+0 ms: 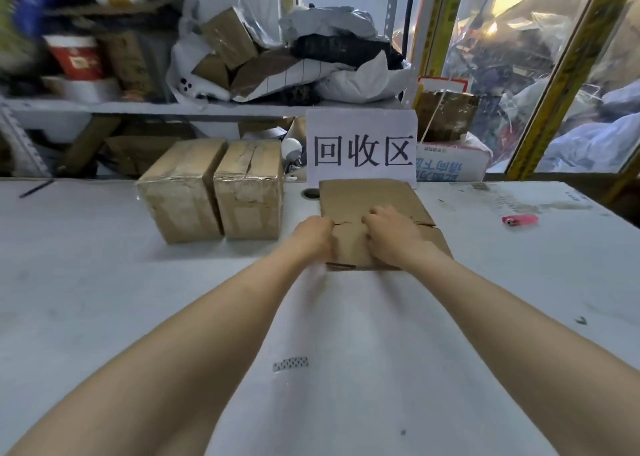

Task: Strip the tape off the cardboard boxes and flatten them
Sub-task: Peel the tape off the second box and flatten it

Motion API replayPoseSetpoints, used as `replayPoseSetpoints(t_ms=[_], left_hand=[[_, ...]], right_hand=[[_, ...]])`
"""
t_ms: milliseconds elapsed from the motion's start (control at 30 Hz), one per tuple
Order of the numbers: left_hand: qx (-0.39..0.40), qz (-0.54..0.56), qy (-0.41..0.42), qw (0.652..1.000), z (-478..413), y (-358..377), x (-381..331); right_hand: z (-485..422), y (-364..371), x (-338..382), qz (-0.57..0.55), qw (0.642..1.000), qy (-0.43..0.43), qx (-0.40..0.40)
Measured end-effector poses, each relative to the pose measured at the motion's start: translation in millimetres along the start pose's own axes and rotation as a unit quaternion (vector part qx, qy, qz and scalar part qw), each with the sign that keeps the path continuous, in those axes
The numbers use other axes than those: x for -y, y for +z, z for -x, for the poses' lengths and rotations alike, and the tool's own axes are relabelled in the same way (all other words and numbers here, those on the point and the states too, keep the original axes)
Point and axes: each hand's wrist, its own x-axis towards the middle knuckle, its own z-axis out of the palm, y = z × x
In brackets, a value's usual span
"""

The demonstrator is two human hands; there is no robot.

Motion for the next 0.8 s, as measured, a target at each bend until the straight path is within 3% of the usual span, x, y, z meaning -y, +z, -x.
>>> replayPoseSetpoints(t_ms=[333, 467, 533, 633, 733, 800], left_hand=[[-0.054, 0.002, -0.100, 0.994, 105.7, -97.9, 108.8], [-0.077, 0.022, -0.111, 0.991, 105.8, -110.4, 143.1], [-0.075, 0.022, -0.105, 0.991, 98.2, -109.8, 153.5], [-0.068, 0.026, -0.104, 0.992, 87.1, -105.8, 164.6], [-0.076, 0.044, -0.100, 0.991, 85.8, -103.9, 173.8], [-0.081, 0.061, -0.101, 0.990, 91.2, -102.6, 178.0]], right_hand=[[-17.8, -79.1, 137.9, -0.100, 0.994, -0.030, -0.009], [-60.1, -76.4, 180.3, -0.205, 0.977, 0.023, -0.045], [-85.6, -68.5, 191.7, -0.273, 0.954, 0.109, -0.065], [-114.4, -52.2, 199.6, -0.392, 0.878, 0.268, -0.060], [-121.1, -37.9, 202.5, -0.495, 0.814, 0.303, -0.028], [-111.2, -35.3, 202.5, -0.520, 0.792, 0.318, -0.043]])
